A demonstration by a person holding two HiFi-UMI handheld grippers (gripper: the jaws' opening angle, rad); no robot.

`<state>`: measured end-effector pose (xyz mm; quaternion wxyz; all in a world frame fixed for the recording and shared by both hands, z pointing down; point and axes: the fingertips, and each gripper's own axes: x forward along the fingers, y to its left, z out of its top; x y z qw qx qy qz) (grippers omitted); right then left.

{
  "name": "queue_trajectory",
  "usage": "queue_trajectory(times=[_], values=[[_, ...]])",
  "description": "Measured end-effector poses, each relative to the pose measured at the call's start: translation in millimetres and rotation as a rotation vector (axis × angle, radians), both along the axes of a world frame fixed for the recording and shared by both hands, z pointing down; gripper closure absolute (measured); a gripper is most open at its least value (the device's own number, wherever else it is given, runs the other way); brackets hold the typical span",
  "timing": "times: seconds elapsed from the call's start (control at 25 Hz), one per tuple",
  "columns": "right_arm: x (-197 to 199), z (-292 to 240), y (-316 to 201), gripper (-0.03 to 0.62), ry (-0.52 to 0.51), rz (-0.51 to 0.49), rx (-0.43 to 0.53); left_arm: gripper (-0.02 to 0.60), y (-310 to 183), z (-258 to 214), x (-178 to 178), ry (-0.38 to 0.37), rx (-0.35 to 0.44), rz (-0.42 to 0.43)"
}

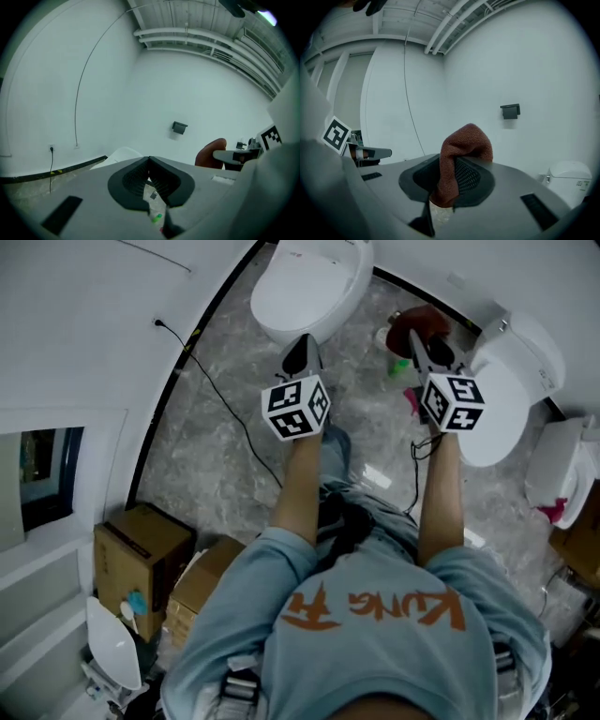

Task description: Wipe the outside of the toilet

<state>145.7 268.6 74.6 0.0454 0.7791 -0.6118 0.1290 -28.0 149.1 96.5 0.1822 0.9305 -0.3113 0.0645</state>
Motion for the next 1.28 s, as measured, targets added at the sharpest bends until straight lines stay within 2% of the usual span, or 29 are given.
queue_trajectory(times=[0.24, 0.4, 0.56, 0.72, 0.92, 1.28], values=[[13, 57, -89, 0.522, -0.071, -0.048, -0.088, 0.588, -63, 55, 30, -0.046, -0.117, -0.013], [8, 88, -150, 0.522, -0.091, -0.111, -0.137, 0.588, -113, 82, 41, -0.047, -0.175, -0.041], [12, 110, -186, 0.522, -0.104, -0.124, -0.172, 0.588, -145, 106, 52, -0.042, -0.227, -0.054], [27, 140, -194, 0.522, -0.136, -0.097, -0.224, 0.588, -155, 127, 73, -0.049, -0.268, -0.044], [51, 182, -187, 0.522, -0.184, -0.085, -0.274, 0.588, -144, 159, 106, -0.094, -0.307, -0.005], [105, 281, -166, 0.522, -0.230, -0.193, -0.378, 0.588, -120, 236, 169, -0.152, -0.350, -0.067]])
